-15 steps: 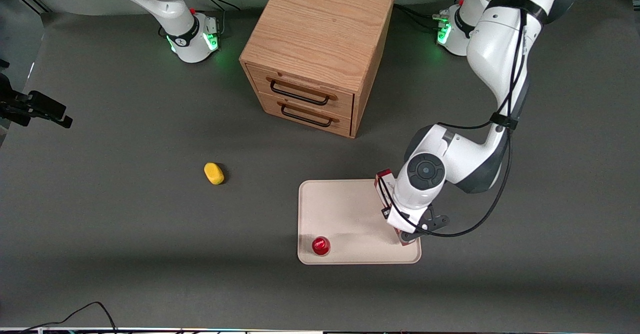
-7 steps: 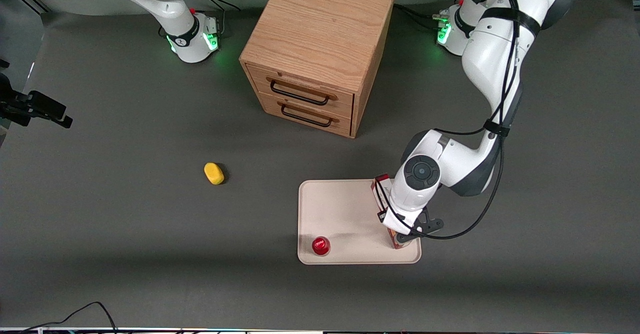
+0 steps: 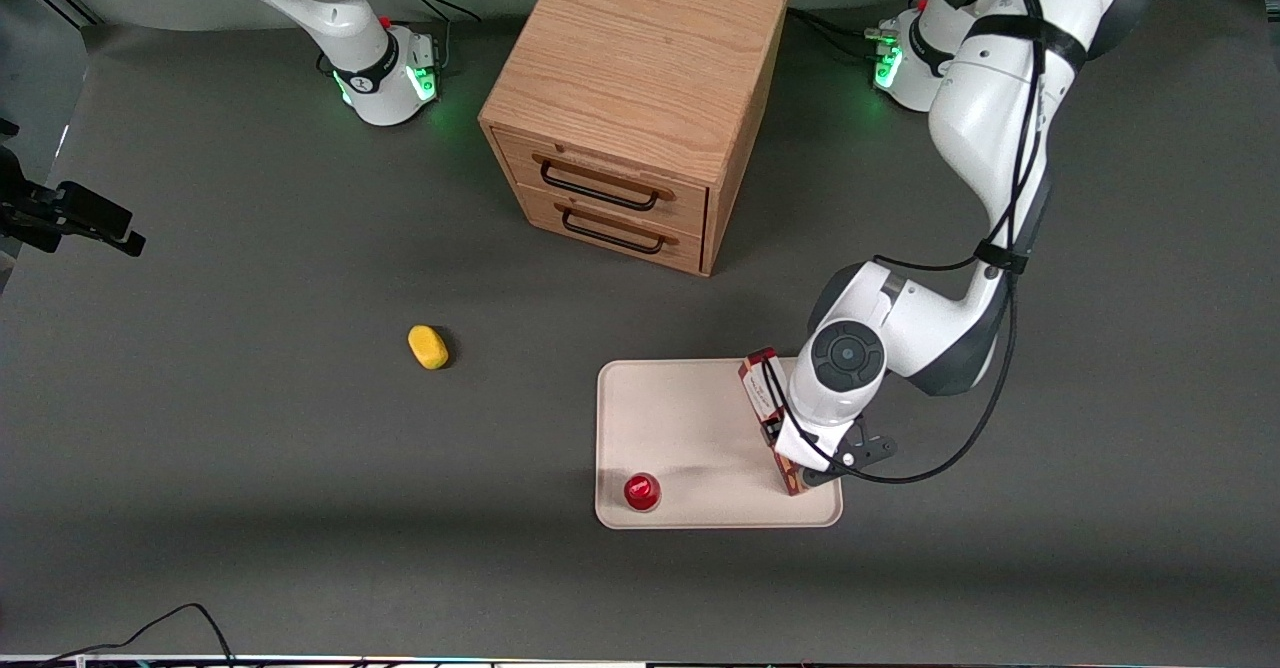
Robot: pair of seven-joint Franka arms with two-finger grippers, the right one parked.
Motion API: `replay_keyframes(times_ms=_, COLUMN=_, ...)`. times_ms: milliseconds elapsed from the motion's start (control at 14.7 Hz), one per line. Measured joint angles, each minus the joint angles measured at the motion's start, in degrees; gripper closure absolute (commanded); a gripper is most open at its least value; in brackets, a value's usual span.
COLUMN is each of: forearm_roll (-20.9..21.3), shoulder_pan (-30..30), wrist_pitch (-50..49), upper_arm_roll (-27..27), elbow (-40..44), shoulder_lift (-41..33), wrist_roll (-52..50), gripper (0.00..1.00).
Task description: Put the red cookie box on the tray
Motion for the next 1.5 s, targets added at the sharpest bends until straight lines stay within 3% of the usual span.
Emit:
replay_keyframes(times_ms=340, forearm_roll=-8.52, shoulder_pan=2.33, wrist_pitch=-21.99, upper_arm_roll=-0.16, elbow=5.44, shoulder_lift=-9.68, wrist_roll=13.62, gripper=0.00)
replay_keyframes(times_ms=544, forearm_roll=-10.96, shoulder_pan=6.42, wrist_pitch=-28.54, upper_arm_roll=0.20, elbow=4.07, shoulder_lift=-18.12, wrist_roll=20.00, gripper=0.00)
replay_keyframes(times_ms=883, forearm_roll=-17.20, shoulder_pan=7.64, wrist_pitch=-27.69, upper_arm_roll=10.94, elbow=-9.07, shoulder_lift=-32.92, wrist_roll=37.30, gripper=0.00)
replay_keyframes(times_ms=1155, forearm_roll=-15.99, shoulder_pan=7.82, wrist_pitch=-24.62, upper_arm_roll=17.11, elbow=-19.27, shoulder_lift=-43.06, wrist_roll=47.10, gripper=0.00)
replay_keyframes(times_ms=1495, forearm_roll=-15.50, shoulder_pan=7.81, wrist_pitch=-24.15, upper_arm_roll=21.89, elbow=-21.15, shoulder_lift=-46.72, wrist_roll=50.56, gripper=0.00)
